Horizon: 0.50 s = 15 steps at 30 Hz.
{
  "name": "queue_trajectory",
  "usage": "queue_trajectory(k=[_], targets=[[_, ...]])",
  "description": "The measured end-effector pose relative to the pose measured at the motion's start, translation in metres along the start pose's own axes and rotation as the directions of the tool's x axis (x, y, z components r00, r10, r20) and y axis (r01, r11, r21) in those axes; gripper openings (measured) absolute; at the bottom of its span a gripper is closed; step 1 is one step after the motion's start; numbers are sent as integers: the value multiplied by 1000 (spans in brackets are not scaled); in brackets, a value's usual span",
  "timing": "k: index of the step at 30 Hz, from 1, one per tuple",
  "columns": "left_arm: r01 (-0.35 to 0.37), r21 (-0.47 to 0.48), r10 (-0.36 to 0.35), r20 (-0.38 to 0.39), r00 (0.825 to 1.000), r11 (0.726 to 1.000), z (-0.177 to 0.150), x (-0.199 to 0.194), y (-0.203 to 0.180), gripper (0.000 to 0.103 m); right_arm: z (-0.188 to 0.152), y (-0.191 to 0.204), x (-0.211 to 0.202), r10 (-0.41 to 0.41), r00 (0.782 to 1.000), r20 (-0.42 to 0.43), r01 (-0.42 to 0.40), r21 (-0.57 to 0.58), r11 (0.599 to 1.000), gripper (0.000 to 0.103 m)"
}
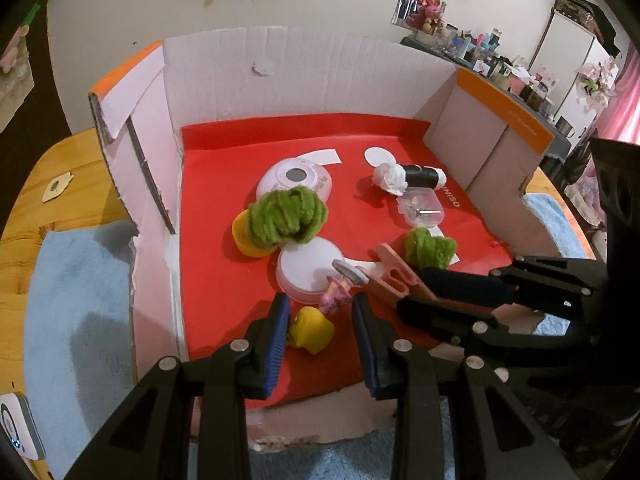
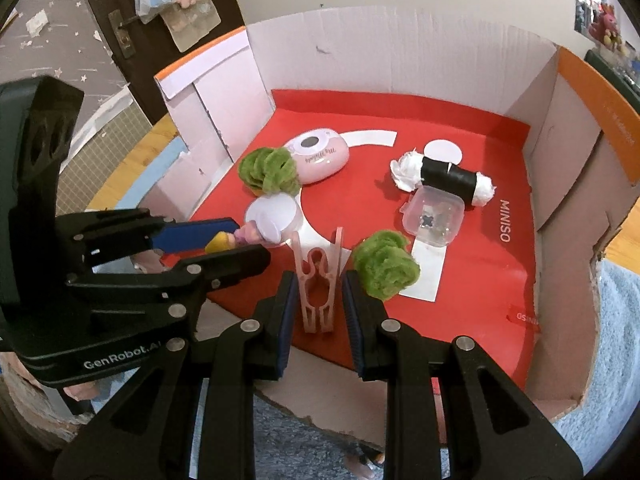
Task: Organize objects
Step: 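Carry the clothespin in right gripper while left gripper carries the figurine into the box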
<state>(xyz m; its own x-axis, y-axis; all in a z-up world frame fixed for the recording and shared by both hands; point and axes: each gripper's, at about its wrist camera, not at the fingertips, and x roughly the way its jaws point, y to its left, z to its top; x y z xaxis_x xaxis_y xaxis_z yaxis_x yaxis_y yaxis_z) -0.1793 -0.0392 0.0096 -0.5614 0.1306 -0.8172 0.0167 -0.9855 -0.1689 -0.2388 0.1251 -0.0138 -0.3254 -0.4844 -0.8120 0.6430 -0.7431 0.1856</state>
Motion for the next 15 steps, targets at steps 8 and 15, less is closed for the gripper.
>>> queue_trajectory(k=[8, 15], targets=[[-5, 4, 5, -1, 1000, 1000, 0, 2, 1, 34, -1, 5, 3, -62, 998, -15, 62, -52, 997, 21], [-13, 10, 13, -2, 1000, 1000, 3, 4, 0, 34, -3, -6, -1, -70, 998, -9, 69, -36, 997, 21]])
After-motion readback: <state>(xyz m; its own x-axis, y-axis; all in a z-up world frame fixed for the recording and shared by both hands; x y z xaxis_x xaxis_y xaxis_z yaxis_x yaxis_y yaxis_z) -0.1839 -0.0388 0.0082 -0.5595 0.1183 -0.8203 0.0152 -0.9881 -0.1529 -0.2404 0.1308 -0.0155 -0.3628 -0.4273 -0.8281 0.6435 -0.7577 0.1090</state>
